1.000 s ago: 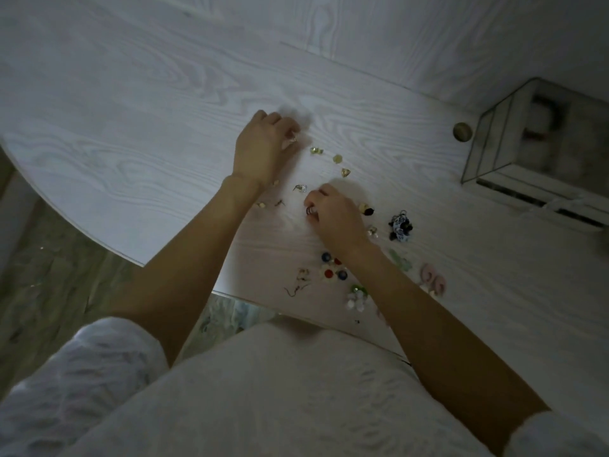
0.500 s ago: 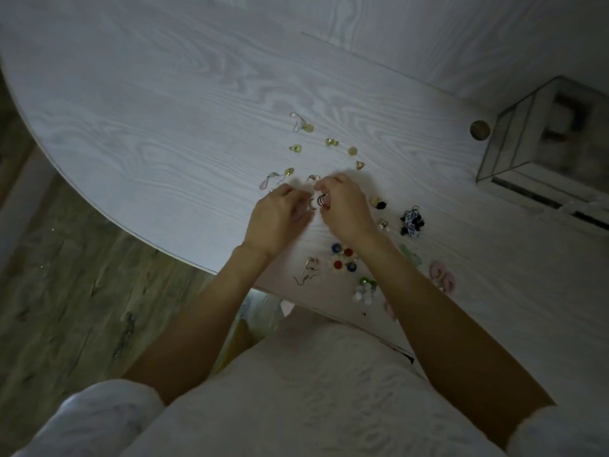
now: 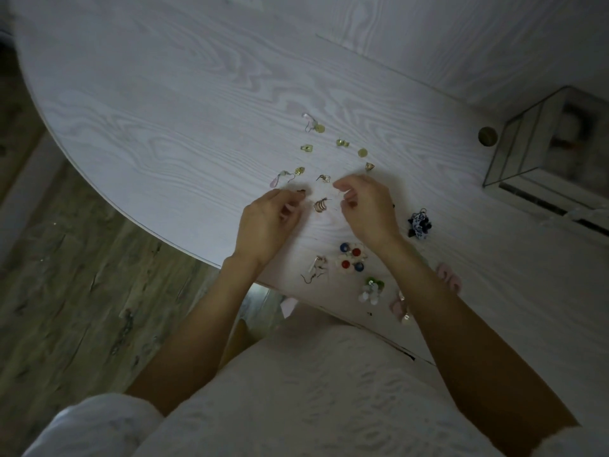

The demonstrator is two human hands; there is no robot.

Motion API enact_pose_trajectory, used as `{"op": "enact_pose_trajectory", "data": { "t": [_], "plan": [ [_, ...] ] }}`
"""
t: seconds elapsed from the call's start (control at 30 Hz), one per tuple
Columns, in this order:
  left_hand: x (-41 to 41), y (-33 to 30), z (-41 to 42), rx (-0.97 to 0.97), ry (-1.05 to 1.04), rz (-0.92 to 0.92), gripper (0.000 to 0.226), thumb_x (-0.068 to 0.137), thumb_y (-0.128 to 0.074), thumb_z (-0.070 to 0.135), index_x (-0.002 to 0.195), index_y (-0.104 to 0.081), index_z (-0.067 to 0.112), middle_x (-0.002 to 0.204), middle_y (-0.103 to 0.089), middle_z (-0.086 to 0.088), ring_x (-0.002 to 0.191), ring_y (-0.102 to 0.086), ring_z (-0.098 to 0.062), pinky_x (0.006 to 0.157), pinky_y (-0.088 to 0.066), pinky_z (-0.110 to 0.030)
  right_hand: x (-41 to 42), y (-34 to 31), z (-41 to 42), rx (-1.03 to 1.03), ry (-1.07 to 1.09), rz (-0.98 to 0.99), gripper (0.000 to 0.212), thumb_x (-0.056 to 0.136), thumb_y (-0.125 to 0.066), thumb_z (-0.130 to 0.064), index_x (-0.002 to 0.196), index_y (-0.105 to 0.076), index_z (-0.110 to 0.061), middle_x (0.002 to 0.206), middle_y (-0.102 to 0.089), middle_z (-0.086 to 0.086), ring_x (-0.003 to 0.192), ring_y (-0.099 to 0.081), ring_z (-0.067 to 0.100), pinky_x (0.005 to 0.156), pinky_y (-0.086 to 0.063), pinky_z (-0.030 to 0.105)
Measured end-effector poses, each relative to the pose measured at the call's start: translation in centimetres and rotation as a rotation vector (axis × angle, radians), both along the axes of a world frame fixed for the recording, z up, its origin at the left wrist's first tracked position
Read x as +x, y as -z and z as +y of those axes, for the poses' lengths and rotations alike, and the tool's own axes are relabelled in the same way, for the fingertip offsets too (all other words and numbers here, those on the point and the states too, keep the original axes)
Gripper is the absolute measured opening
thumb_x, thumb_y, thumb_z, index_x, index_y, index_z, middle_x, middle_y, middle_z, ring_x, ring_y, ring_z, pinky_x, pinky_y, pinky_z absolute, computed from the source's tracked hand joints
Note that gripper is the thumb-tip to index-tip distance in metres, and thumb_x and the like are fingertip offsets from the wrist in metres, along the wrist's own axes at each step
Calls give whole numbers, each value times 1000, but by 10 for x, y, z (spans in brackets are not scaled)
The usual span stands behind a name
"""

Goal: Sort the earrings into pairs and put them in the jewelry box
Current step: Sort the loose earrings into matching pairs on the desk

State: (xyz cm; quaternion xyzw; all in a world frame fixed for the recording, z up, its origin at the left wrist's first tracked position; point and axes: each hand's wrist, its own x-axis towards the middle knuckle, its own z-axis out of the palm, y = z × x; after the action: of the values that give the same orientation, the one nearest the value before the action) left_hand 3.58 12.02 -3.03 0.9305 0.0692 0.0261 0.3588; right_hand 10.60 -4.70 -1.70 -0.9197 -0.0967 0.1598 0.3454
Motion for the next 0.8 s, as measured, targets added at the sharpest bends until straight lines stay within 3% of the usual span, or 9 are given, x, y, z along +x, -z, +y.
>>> {"op": "enact_pose_trajectory", "data": {
  "t": [0.13,0.27,0.4,0.57,0.8],
  "plan": [
    [-1,5,22,64,-83,8,16,85,-62,20,101,-67,20,91,-68,0,81,-58,-20,67,-48,-32,12,-1,-11,-28,2,-51,28,84,-56,5,105,-65,-11,107,-63,7,85,-54,11,81,-52,29],
    [19,10,19,233,19,-49,25,82,-58,25,106,-66,19,100,-66,-3,90,-53,-28,77,-35,-32,28,2,3,-63,-125,-98,27,86,-56,3,108,-64,-10,110,-61,9,97,-56,19,87,-51,34],
    [38,16,5,347,66,2,17,80,-64,26,94,-69,18,89,-67,-4,85,-54,-30,73,-34,-37,38,7,24,-156,-300,-127,33,85,-53,7,113,-63,-7,118,-58,9,109,-53,24,90,-47,36],
    [41,18,4,348,56,9,7,81,-65,24,81,-72,21,73,-68,-2,75,-55,-26,70,-31,-31,40,15,26,-266,-332,-123,23,87,-54,2,106,-63,-7,107,-61,10,95,-58,25,77,-50,38],
    [42,12,2,369,73,-23,16,84,-57,22,80,-72,21,67,-69,1,66,-57,-22,69,-25,-29,39,15,12,-201,-177,-22,17,86,-64,-13,102,-62,-8,97,-65,9,86,-61,22,79,-52,38]
  ]
}}
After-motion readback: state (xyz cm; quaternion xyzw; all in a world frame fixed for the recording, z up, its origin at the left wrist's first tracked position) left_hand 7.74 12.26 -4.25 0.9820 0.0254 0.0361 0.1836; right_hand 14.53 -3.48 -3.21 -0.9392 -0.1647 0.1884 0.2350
